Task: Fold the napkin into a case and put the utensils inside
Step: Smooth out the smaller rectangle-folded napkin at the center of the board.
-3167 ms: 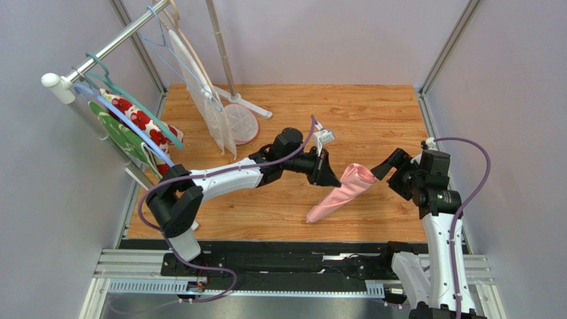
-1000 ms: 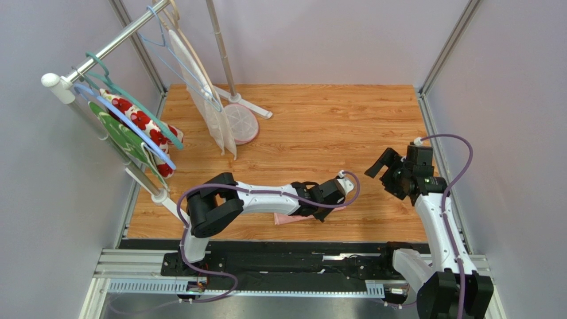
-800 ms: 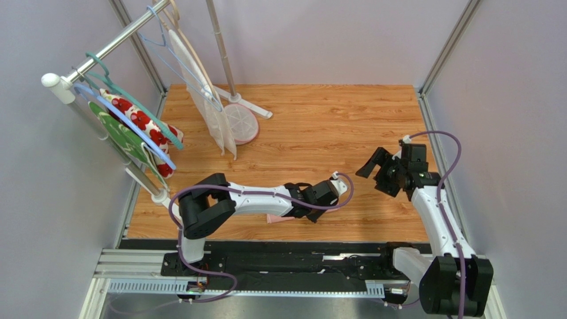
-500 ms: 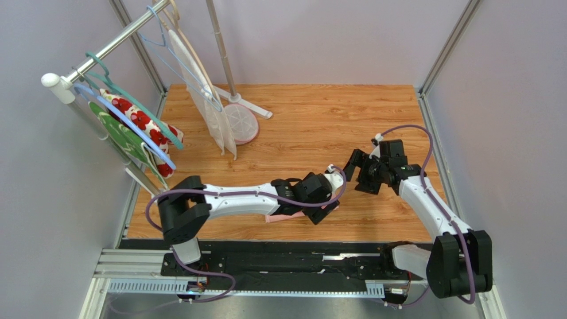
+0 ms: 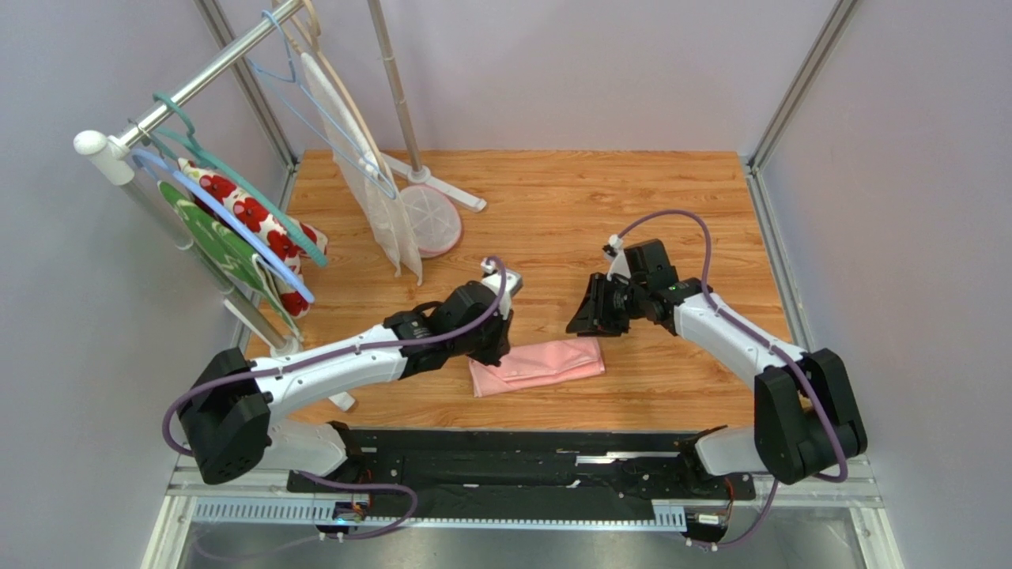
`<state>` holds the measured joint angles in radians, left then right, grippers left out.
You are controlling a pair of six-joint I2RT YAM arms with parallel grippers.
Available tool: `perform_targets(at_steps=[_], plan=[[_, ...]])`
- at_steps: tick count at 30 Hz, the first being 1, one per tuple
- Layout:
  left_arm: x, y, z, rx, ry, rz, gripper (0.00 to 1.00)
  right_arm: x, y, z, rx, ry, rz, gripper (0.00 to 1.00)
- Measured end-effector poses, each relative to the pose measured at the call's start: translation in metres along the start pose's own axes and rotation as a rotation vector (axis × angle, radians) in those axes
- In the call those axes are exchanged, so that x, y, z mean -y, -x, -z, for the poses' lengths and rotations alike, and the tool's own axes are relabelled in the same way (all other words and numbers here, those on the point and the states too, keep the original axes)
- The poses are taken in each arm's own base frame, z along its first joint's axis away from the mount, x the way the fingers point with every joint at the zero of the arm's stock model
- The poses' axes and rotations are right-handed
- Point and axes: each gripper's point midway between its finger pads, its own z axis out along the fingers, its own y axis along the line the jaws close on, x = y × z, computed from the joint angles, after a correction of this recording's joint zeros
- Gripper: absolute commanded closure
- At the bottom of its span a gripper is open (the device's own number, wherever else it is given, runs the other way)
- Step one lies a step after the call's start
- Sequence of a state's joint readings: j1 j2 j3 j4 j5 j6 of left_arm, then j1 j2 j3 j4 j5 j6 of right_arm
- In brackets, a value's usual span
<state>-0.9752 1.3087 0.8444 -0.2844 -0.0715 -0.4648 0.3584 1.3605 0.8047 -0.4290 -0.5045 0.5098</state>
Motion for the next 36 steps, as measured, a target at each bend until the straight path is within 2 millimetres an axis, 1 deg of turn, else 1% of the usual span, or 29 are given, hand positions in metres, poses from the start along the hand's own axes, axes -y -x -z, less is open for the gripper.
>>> perform_targets(at_steps=[2,3,4,5,8,10,13,16,17,18,22,25,28,29,32,34,36], plan=[[-0.022,-0.013,-0.007,-0.027,0.021,0.085,0.99,0.000,-0.001,-0.009,-0.017,0.014,-0.003,0.86],[-0.027,-0.017,-0.009,-0.035,0.020,0.111,1.00,0.001,-0.002,-0.012,-0.024,0.016,-0.006,0.90],[-0.031,-0.018,-0.011,-0.040,0.019,0.132,1.00,0.006,-0.005,-0.017,-0.035,0.012,-0.015,0.91],[-0.031,-0.018,-0.014,-0.040,0.012,0.147,1.00,0.007,-0.006,-0.018,-0.039,0.011,-0.018,0.92],[-0.027,-0.013,-0.025,-0.033,-0.029,0.176,1.00,0.021,-0.022,-0.027,-0.076,-0.007,-0.045,0.94],[-0.024,-0.018,-0.035,-0.053,-0.049,0.193,1.00,0.027,-0.029,-0.028,-0.087,-0.015,-0.052,0.96],[-0.024,-0.033,-0.046,-0.090,-0.061,0.210,1.00,0.036,-0.038,-0.031,-0.095,-0.029,-0.060,0.96],[-0.033,-0.059,-0.049,-0.142,-0.040,0.214,1.00,0.046,-0.047,-0.035,-0.101,-0.049,-0.068,0.97],[-0.036,-0.067,-0.050,-0.158,-0.029,0.212,1.00,0.051,-0.051,-0.036,-0.103,-0.059,-0.071,0.97],[-0.037,-0.070,-0.051,-0.165,-0.024,0.211,1.00,0.054,-0.055,-0.036,-0.106,-0.065,-0.075,0.97],[-0.042,-0.062,-0.056,-0.140,-0.005,0.157,1.00,0.053,-0.051,-0.038,-0.090,-0.053,-0.062,0.97],[-0.045,-0.053,-0.059,-0.122,0.006,0.110,0.98,0.052,-0.051,-0.038,-0.087,-0.052,-0.051,0.95],[-0.044,-0.040,-0.060,-0.100,0.004,0.072,0.93,0.049,-0.052,-0.036,-0.085,-0.063,-0.020,0.80],[-0.042,-0.034,-0.059,-0.091,0.002,0.063,0.89,0.046,-0.051,-0.034,-0.082,-0.066,-0.003,0.65],[-0.041,-0.018,-0.049,-0.055,0.009,0.045,0.79,0.029,-0.044,-0.023,-0.041,-0.062,0.084,0.33],[-0.042,-0.005,-0.034,-0.025,0.019,0.047,0.78,0.009,-0.035,-0.014,0.011,-0.044,0.178,0.27],[-0.045,0.016,-0.010,0.039,0.046,0.064,0.76,-0.011,-0.026,-0.005,0.068,-0.015,0.262,0.23]])
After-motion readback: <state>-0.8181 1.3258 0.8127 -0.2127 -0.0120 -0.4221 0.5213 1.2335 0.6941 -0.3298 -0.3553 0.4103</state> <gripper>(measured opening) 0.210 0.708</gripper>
